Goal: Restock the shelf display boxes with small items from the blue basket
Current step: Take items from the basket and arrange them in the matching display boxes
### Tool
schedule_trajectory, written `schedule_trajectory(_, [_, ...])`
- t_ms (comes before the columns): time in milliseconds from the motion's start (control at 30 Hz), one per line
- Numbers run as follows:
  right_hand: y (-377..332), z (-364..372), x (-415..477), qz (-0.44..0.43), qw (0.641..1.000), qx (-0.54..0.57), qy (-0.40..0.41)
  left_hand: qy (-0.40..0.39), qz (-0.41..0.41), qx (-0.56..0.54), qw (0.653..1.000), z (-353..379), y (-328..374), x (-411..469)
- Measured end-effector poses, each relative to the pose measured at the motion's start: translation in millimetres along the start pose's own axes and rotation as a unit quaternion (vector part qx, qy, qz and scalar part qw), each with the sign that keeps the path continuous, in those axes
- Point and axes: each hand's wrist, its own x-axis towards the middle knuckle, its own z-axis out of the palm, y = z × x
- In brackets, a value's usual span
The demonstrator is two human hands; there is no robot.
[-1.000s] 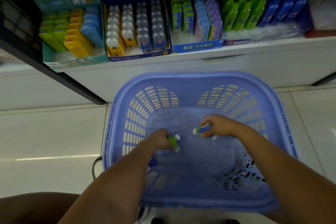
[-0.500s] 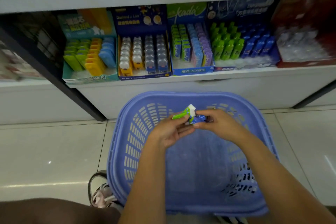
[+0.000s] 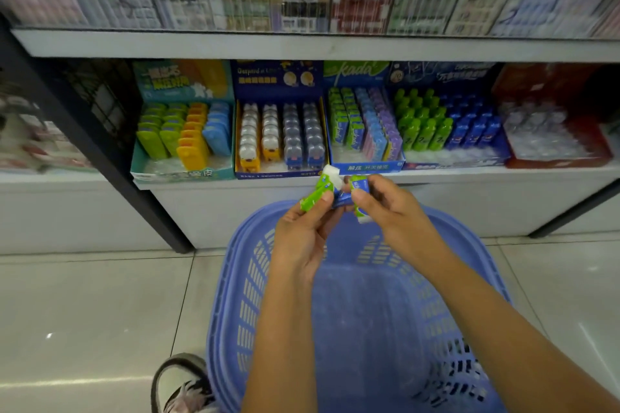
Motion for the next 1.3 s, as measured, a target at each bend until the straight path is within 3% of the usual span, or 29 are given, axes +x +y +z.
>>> schedule_trajectory(100, [-10.1,-7.7,13.7,0.016,0.998,0.057,0.027,0.035,0.02,0.006,0.999,-5.2,5.3,2.7])
schedule_trajectory(200, [-10.0,-33.6,44.6,-0.004,0.991,-0.075,0.11,0.058,0.04,0.01,0.997,-10.0,11.0,5.4])
schedule_trajectory(267, [-11.1,-45.9,67.6,-0.013,0.982,-0.14,0.124,0.064,0.049,0.018,0.997,-11.3,13.0,6.1])
schedule_trajectory(533, [-17.1,-32.5,128.4,-0.086,0.95,-0.294,0.056,0.097,0.065,0.051,0.992,-16.2,14.6,5.7])
schedule_trajectory(833, [-21.5,-27.4,143.2,-0.047,0.952,-0.299,0.047,0.115,0.063,0.053,0.99,-19.1,16.9,7.3])
schedule_trajectory(1000, [-16.6,-25.8,138.0,-0.069,0.953,-0.29,0.061,0.116,0.06,0.047,0.99,-17.2,16.3,8.7])
schedule_trajectory(1133, [-3.9,-26.8,130.8,-0.138,0.907,-0.387,0.09,0.124,0.057,0.049,0.989,-17.1,14.2,10.1])
schedule_trajectory(1300, [-14.7,-25.5,140.8,-0.104,0.862,-0.495,0.049,0.102,0.049,0.066,0.991,-12.8,10.8,7.8])
